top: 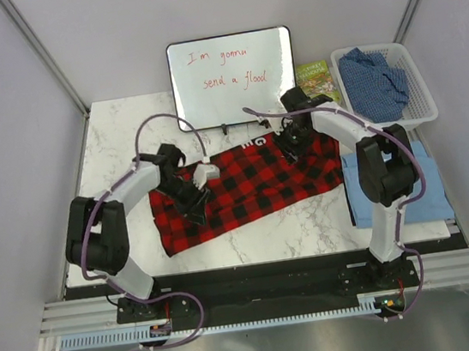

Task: Fold and stack the long sleeve shirts
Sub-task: Fold the shirt

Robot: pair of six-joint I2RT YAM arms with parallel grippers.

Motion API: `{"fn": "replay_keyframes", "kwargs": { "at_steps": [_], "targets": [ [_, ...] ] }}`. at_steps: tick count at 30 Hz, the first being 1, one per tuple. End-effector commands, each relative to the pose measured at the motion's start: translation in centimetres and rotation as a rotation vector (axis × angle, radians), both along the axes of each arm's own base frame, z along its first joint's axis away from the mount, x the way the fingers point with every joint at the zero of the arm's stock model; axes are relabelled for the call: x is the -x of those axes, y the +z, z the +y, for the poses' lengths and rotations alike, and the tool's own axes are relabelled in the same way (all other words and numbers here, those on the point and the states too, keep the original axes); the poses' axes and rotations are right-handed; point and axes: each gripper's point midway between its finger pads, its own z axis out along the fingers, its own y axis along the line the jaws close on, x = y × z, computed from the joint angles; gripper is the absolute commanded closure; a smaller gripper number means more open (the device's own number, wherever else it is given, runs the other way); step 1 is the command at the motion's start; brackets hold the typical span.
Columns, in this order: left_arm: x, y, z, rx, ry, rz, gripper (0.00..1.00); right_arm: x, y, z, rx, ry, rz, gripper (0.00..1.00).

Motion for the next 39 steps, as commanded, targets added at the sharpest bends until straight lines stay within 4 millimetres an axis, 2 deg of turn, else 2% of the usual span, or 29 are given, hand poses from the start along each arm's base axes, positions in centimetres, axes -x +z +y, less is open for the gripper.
{"fn": "replay_keyframes", "kwargs": {
  "at_steps": [1, 3, 6, 10, 11, 13, 14, 16, 17, 19, 20, 21, 22, 23, 25, 26, 27, 28, 29, 30, 32, 33, 34, 35, 36, 38, 39],
  "targets": [
    [-6.9, 4.8, 2.0, 0.088, 0.137, -0.151, 0.55, 2.7, 3.8, 4.6, -0.079, 0.066, -0.032, 0.65],
    [-9.9, 4.1, 4.6, 0.021, 0.178, -0.197, 0.55, 3.6, 2.8, 5.2, -0.078, 0.062, 0.011, 0.66],
    [-12.5, 2.5, 7.4, -0.071, 0.201, -0.229, 0.55, 4.5, 1.0, 6.0, -0.050, 0.062, 0.037, 0.66],
    [-13.5, 0.1, 9.8, -0.143, 0.216, -0.230, 0.55, 4.6, -1.1, 7.4, -0.028, 0.075, 0.041, 0.67],
    [-13.2, -0.5, 10.5, -0.163, 0.227, -0.214, 0.55, 4.4, -2.1, 7.7, -0.017, 0.077, 0.048, 0.67],
    [-12.8, -1.5, 10.9, -0.172, 0.230, -0.185, 0.56, 4.3, -2.9, 8.5, 0.005, 0.095, 0.043, 0.67],
    [-12.1, -2.2, 12.1, -0.183, 0.254, -0.159, 0.57, 3.8, -3.4, 8.8, 0.014, 0.099, 0.039, 0.67],
    [-11.1, -2.9, 12.4, -0.192, 0.242, -0.143, 0.57, 3.3, -3.9, 9.3, 0.028, 0.118, 0.026, 0.68],
    [-9.7, -3.7, 12.5, -0.202, 0.230, -0.114, 0.58, 2.7, -4.2, 9.7, 0.033, 0.122, 0.018, 0.68],
    [-8.5, -4.2, 12.5, -0.207, 0.215, -0.098, 0.59, 2.1, -4.4, 9.9, 0.047, 0.134, 0.010, 0.69],
    [-7.1, -4.7, 12.5, -0.209, 0.208, -0.068, 0.59, 2.2, -4.4, 9.8, 0.052, 0.139, 0.010, 0.69],
    [-6.6, -4.8, 12.5, -0.209, 0.204, -0.063, 0.60, 2.5, -4.1, 9.9, 0.038, 0.148, 0.013, 0.69],
    [-6.2, -4.8, 12.5, -0.206, 0.195, -0.062, 0.60, 3.5, -4.2, 9.9, 0.020, 0.168, 0.027, 0.69],
    [-5.5, -4.4, 12.3, -0.195, 0.193, -0.059, 0.60, 3.7, -2.0, 10.3, -0.028, 0.175, -0.014, 0.68],
    [-5.7, -3.2, 12.1, -0.158, 0.212, -0.070, 0.58, 4.7, -0.5, 10.6, -0.065, 0.231, -0.063, 0.63],
    [-7.4, -1.4, 11.8, -0.096, 0.250, -0.105, 0.57, 4.8, 2.1, 10.9, -0.106, 0.246, -0.123, 0.61],
    [-6.9, 0.0, 11.5, -0.050, 0.268, -0.059, 0.56, 5.1, 3.0, 11.4, -0.133, 0.268, -0.144, 0.58],
    [-7.8, 1.4, 11.4, 0.003, 0.300, -0.062, 0.54, 5.6, 3.6, 11.8, -0.162, 0.298, -0.160, 0.56],
    [-10.3, 3.8, 11.7, 0.078, 0.362, -0.110, 0.51, 5.7, 5.1, 12.3, -0.194, 0.318, -0.212, 0.55],
    [-10.6, 4.6, 11.9, 0.111, 0.391, -0.090, 0.49, 6.7, 5.7, 13.7, -0.234, 0.365, -0.227, 0.53],
    [-12.7, 6.1, 12.9, 0.136, 0.437, -0.131, 0.43, 7.8, 6.0, 15.9, -0.278, 0.416, -0.276, 0.50],
    [-13.2, 5.5, 13.3, 0.128, 0.443, -0.116, 0.43, 9.8, 5.9, 18.1, -0.296, 0.483, -0.284, 0.48],
    [-13.5, 5.4, 13.6, 0.120, 0.446, -0.117, 0.42, 10.4, 5.7, 19.7, -0.305, 0.517, -0.319, 0.48],
    [-14.4, 5.6, 14.3, 0.115, 0.460, -0.134, 0.41, 11.3, 4.7, 20.8, -0.289, 0.554, -0.319, 0.48],
    [-15.0, 4.7, 14.6, 0.111, 0.484, -0.107, 0.40, 13.4, 4.4, 23.2, -0.287, 0.634, -0.343, 0.48],
    [-16.5, 4.4, 15.9, 0.081, 0.507, -0.121, 0.38, 14.8, 2.9, 25.6, -0.272, 0.699, -0.352, 0.48],
    [-17.1, 3.5, 16.3, 0.075, 0.521, -0.101, 0.38, 16.6, 2.4, 27.1, -0.271, 0.758, -0.362, 0.48]
  ]
}}
